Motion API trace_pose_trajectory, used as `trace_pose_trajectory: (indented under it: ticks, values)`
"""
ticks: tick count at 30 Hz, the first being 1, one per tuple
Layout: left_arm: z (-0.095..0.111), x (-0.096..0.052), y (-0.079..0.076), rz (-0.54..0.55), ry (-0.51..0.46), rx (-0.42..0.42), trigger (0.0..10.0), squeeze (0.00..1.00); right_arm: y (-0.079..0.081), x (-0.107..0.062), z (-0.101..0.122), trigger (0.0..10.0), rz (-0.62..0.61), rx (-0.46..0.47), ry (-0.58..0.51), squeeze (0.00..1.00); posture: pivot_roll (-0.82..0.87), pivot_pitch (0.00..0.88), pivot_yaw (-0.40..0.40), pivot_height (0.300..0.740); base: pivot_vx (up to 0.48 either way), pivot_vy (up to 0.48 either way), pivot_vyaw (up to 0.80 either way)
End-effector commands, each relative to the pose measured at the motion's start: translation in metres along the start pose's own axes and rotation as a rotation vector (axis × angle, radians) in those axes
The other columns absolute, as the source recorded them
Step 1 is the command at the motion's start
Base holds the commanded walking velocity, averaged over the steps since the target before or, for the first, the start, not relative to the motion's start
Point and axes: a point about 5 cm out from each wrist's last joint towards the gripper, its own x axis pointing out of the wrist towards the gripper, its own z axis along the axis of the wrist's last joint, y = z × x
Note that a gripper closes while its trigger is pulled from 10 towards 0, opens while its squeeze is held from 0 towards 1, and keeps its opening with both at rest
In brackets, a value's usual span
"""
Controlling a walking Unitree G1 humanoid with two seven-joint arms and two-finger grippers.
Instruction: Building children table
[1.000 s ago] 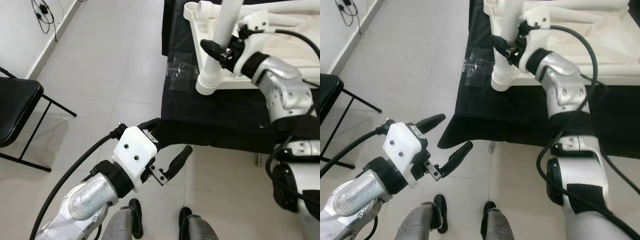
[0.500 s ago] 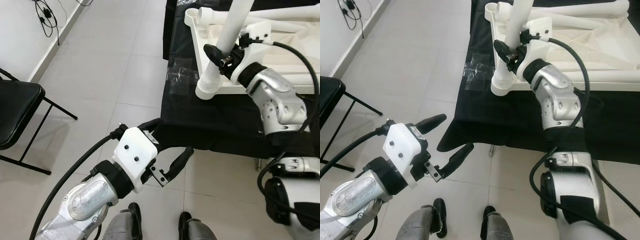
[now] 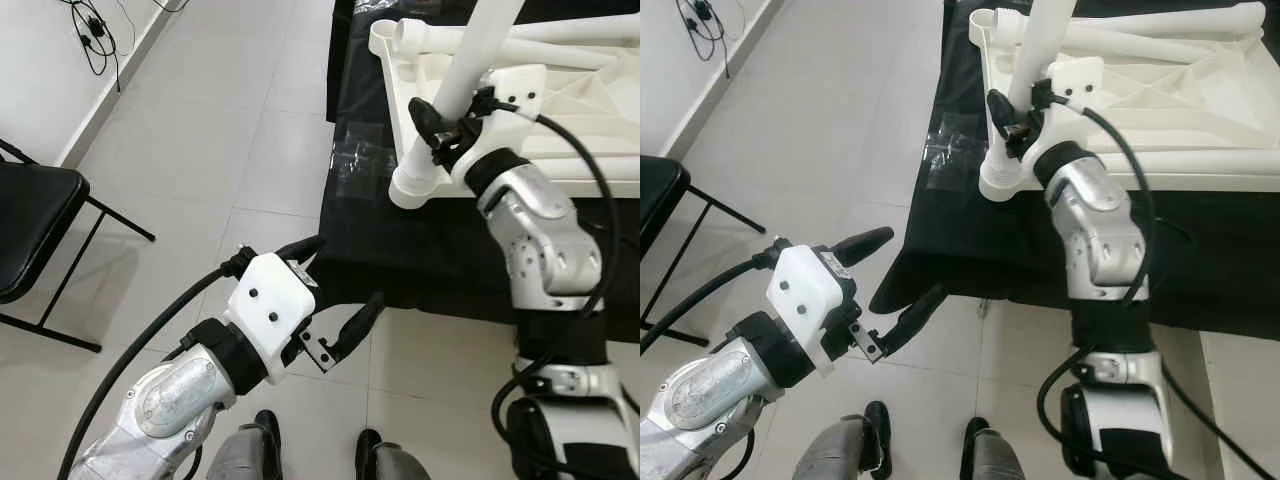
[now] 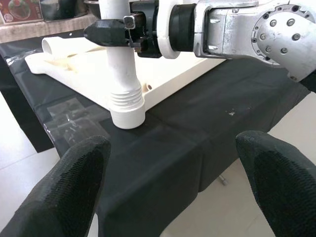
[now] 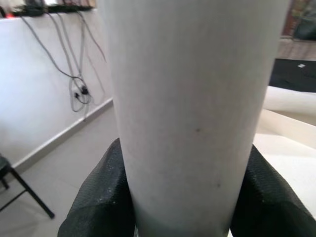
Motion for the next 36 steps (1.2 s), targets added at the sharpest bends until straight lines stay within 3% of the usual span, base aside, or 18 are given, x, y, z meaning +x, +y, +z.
trace_pose_trajectory:
  ticks: [1, 5, 10, 17, 21, 24, 27, 29, 36]
  values:
    - [-0.002, -0.001, -0.001, -0.015, 0.007, 0.001, 10.0, 0.00, -0.004, -0.012, -0.061, 10.0, -0.090, 0.078, 0.303, 0.00, 0.12, 0.330, -0.007, 0.740, 0.000, 0.000, 0.00]
    - [-0.002, -0.001, -0.001, -0.014, 0.007, 0.003, 10.0, 0.00, 0.003, -0.015, -0.066, 10.0, -0.131, 0.075, 0.350, 0.00, 0.12, 0.330, -0.007, 0.740, 0.000, 0.000, 0.00]
    - [-0.001, -0.001, 0.000, -0.014, 0.006, 0.006, 10.0, 0.00, 0.027, -0.024, -0.069, 10.0, -0.255, 0.201, 0.405, 0.00, 0.12, 0.328, -0.006, 0.740, 0.000, 0.000, 0.00]
    - [0.001, -0.001, 0.006, 0.012, -0.011, 0.000, 10.0, 0.00, 0.054, -0.031, -0.073, 10.0, -0.221, 0.220, 0.418, 0.00, 0.13, 0.325, -0.007, 0.740, 0.000, 0.000, 0.00]
    - [0.009, -0.001, 0.021, 0.070, -0.041, 0.007, 10.0, 0.00, 0.056, -0.031, -0.072, 10.0, -0.231, 0.231, 0.424, 0.00, 0.13, 0.324, -0.007, 0.740, 0.000, 0.000, 0.00]
    - [0.019, -0.002, 0.045, 0.127, -0.076, 0.042, 10.0, 0.00, 0.053, -0.031, -0.069, 10.0, -0.257, 0.223, 0.421, 0.00, 0.14, 0.316, -0.003, 0.740, 0.000, 0.000, 0.00]
    - [0.022, -0.002, 0.051, 0.136, -0.083, 0.060, 10.0, 0.00, 0.052, -0.031, -0.068, 10.0, -0.261, 0.221, 0.420, 0.00, 0.13, 0.315, -0.002, 0.740, 0.000, 0.000, 0.00]
    - [0.029, -0.002, 0.065, 0.163, -0.108, 0.075, 10.0, 0.00, 0.052, -0.032, -0.068, 10.0, -0.270, 0.228, 0.416, 0.00, 0.13, 0.310, 0.003, 0.740, 0.000, 0.000, 0.00]
    - [0.029, 0.000, 0.062, 0.136, -0.118, 0.061, 10.0, 0.00, 0.054, -0.033, -0.068, 10.0, -0.274, 0.258, 0.375, 0.00, 0.13, 0.296, 0.008, 0.740, 0.000, 0.000, 0.00]
